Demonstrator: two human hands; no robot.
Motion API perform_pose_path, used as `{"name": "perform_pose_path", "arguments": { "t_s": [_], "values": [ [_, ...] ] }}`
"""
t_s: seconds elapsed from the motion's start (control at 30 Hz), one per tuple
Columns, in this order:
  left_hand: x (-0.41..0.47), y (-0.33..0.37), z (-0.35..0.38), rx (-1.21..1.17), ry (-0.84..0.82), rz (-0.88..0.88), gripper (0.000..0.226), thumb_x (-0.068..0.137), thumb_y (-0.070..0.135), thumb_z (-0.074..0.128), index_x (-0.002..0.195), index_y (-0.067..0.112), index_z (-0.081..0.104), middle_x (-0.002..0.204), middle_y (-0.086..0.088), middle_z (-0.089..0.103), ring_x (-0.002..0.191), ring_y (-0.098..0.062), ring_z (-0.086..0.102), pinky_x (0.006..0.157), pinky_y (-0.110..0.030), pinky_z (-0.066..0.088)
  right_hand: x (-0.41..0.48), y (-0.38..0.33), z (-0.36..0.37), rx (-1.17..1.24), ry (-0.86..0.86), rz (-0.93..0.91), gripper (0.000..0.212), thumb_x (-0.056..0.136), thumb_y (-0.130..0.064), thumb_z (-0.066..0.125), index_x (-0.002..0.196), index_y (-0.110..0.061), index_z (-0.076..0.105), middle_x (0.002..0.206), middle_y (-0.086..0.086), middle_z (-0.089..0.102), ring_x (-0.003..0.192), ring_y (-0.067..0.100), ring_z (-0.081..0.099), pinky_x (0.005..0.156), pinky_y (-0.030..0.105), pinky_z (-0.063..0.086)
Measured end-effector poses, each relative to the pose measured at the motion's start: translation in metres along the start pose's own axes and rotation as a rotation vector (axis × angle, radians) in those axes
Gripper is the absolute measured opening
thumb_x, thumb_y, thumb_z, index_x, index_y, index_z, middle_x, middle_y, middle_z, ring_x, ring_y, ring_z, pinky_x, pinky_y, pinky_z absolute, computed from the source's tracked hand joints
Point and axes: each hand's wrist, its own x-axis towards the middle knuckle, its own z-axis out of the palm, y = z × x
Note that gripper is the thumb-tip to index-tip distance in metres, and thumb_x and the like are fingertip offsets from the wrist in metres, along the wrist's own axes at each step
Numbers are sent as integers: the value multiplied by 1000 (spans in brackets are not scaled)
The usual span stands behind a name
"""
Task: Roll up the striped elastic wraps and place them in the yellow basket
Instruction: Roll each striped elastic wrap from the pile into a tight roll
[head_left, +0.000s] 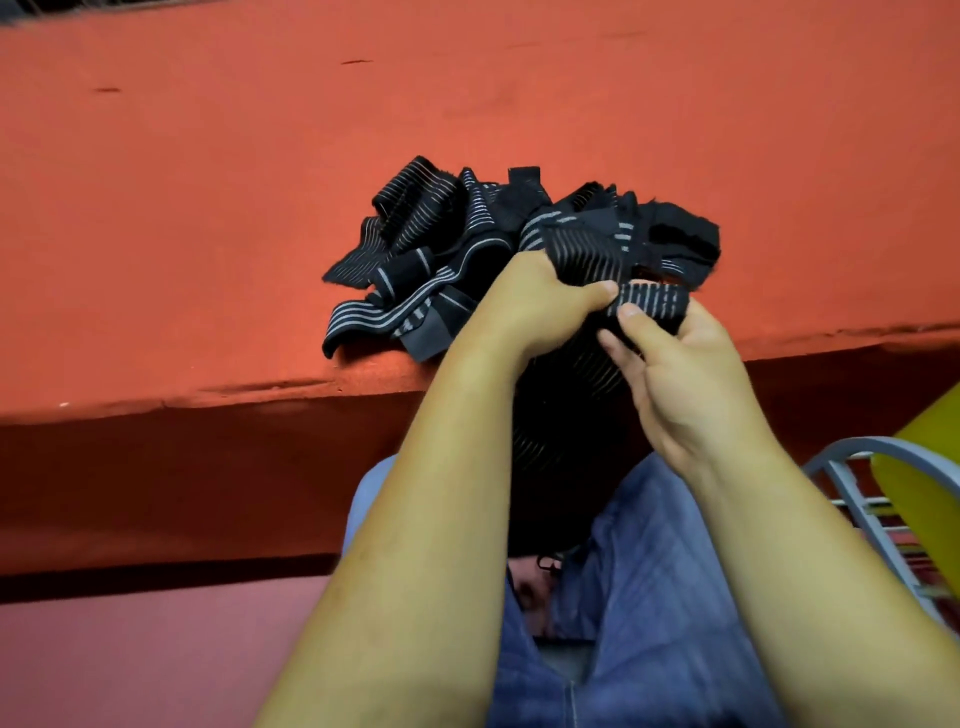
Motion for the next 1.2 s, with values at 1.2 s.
{"name": "perform_pose_path", "arguments": {
  "t_s": [1.2],
  "values": [
    [-174, -52, -55, -377, 45, -47, 27, 102, 40, 59, 118, 24, 74, 118, -5, 77, 112, -24, 73, 98, -43, 56, -71, -8, -14, -613, -516, -20, 22, 107, -28, 57, 88, -20, 65, 69, -5, 60, 56, 17, 58, 59, 34, 49]
  ]
}}
